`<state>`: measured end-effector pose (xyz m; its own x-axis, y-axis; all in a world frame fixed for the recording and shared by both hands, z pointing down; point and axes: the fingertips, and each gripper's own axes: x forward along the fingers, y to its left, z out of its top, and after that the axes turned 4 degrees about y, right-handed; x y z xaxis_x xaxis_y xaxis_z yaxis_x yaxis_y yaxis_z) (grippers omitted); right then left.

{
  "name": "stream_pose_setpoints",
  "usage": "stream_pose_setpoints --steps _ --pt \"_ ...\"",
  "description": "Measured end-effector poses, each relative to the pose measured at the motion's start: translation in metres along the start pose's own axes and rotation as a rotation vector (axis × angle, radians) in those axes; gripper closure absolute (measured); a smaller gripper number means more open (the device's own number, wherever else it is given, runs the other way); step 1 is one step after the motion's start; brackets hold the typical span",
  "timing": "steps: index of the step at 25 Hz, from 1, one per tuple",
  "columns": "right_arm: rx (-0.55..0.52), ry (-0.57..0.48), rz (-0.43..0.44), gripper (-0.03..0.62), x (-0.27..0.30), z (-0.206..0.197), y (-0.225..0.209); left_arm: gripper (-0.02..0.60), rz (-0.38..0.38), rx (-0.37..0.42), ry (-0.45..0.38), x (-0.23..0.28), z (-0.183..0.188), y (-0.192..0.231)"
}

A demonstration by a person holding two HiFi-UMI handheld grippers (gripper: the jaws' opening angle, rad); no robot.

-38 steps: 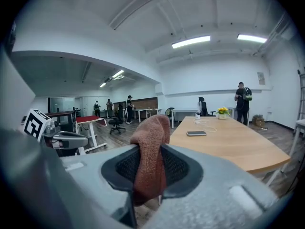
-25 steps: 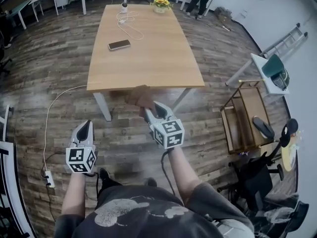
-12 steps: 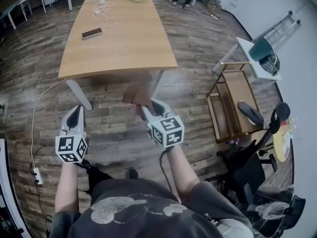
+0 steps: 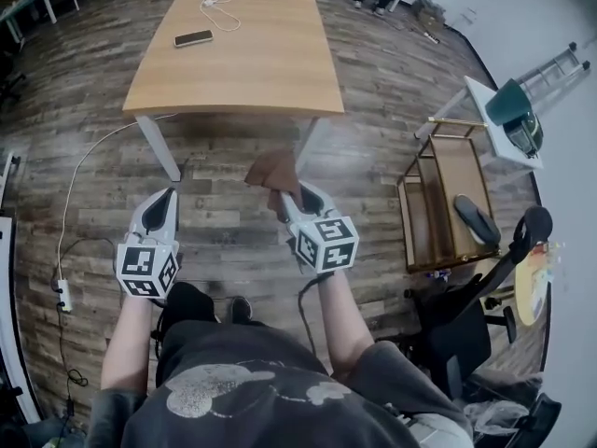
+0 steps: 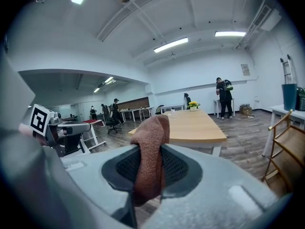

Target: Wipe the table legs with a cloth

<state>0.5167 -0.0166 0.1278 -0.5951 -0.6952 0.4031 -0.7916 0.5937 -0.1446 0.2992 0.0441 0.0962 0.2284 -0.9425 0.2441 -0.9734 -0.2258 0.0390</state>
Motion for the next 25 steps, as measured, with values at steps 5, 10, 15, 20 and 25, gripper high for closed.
stream_pose_setpoints --steps 5,10,15,20,25 --pt "0.002 -0.011 0.004 0.51 -0.009 -0.003 0.003 0.563 0.003 0.015 0.019 -0.01 -0.003 -0.005" --pt "0.019 -0.015 -0.014 0.51 -0.015 -0.008 -0.005 0.563 -0.002 0.017 0.007 -0.012 0.0 -0.01" --pt "0.016 -0.006 -0.017 0.51 -0.017 -0.011 -0.002 0.563 -0.009 0.014 0.025 -0.015 -0.006 -0.01" --pt "0.001 0.011 -0.012 0.51 -0.017 -0.014 0.0 0.563 0.004 0.001 0.017 -0.016 -0.008 -0.004" --pt "-0.003 0.015 -0.017 0.51 -0.017 -0.014 0.002 0.563 -0.01 -0.003 0.019 -0.02 -0.012 -0.006"
